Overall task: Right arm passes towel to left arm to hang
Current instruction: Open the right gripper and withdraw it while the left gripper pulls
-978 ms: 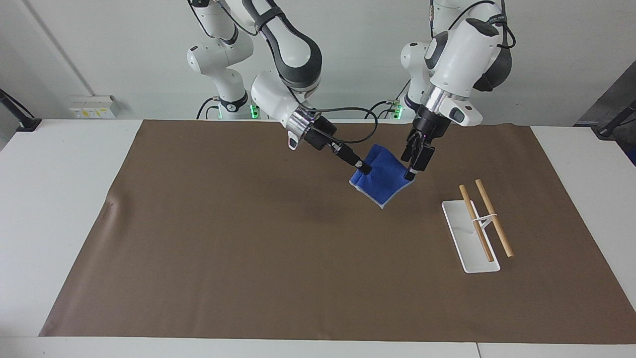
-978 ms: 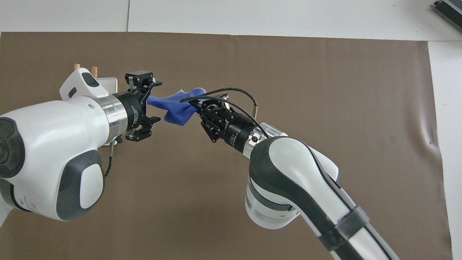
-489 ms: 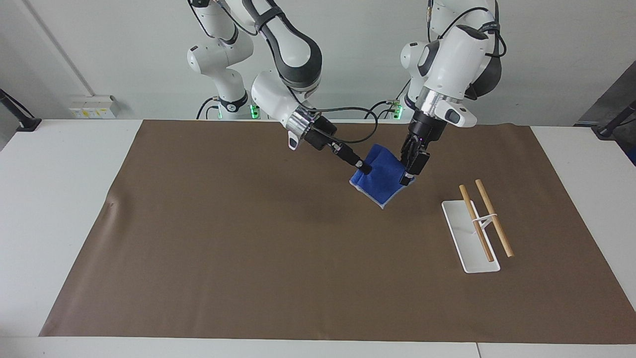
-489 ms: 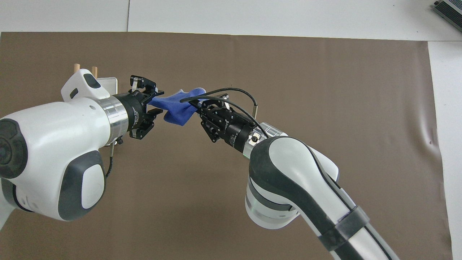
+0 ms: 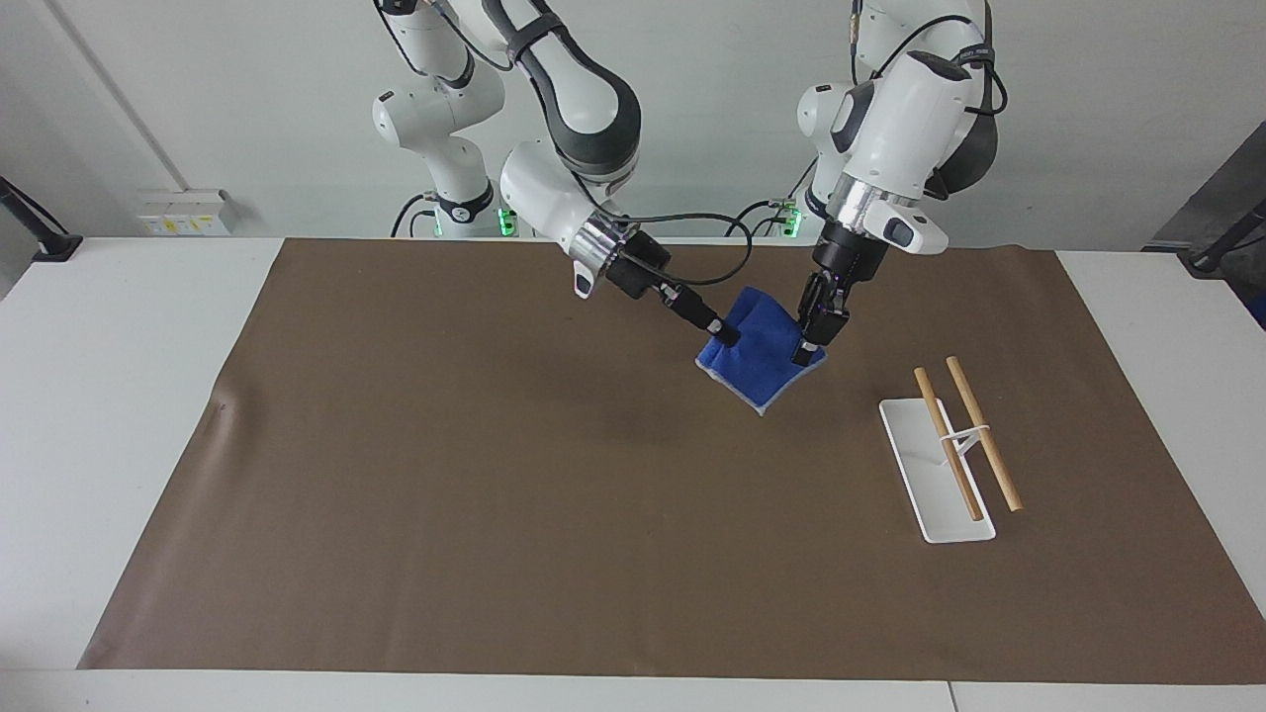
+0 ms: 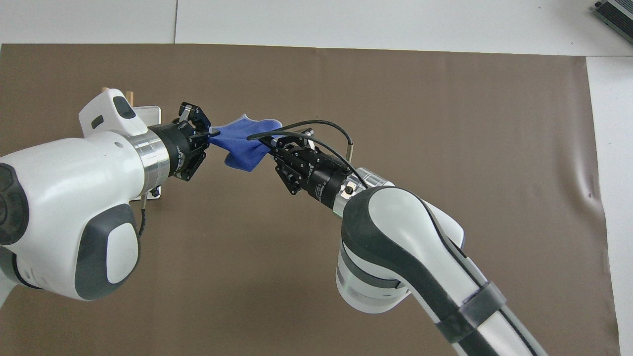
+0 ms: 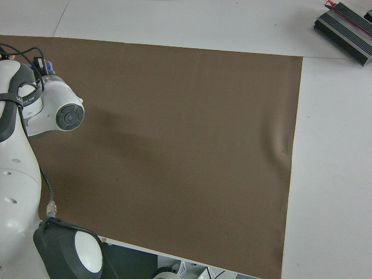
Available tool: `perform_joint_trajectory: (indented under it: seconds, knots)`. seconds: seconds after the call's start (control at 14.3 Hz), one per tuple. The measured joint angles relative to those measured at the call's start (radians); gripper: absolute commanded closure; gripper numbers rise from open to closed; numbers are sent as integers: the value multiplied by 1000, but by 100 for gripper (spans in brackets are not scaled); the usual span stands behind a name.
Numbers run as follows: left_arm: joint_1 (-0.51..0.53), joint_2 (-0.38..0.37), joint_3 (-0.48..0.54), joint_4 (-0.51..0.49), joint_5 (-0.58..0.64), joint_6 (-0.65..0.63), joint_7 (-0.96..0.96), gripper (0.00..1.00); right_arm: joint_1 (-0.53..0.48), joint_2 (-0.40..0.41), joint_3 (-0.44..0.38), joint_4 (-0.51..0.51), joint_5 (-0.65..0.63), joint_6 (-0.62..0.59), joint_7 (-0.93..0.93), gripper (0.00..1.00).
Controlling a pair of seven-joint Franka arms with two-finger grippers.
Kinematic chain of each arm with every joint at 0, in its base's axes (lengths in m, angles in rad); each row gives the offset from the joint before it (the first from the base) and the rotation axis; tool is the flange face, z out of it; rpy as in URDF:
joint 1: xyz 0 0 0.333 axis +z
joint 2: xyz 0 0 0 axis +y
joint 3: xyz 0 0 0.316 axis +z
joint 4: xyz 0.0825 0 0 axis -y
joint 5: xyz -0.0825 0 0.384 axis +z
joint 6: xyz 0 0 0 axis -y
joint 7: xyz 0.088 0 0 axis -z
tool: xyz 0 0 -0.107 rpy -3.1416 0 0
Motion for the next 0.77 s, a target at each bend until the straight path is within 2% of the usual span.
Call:
perform_joint_trajectory:
  seconds: [0.07,0.14,0.35,0.77]
  knots:
    - [0,0,0,0,0,0,30,100,0,0,0,0,0,0,0,19]
    - [0,0,1,0,0,0,58,100,0,1,0,0,0,1,0,0]
    - [0,0,3,0,0,0,105,100,-8,10,-2,0,-45,18,-45,0]
    - [0,0,6,0,8,-1,135,100,-51,54,-6,-21,-474,95,-119,0]
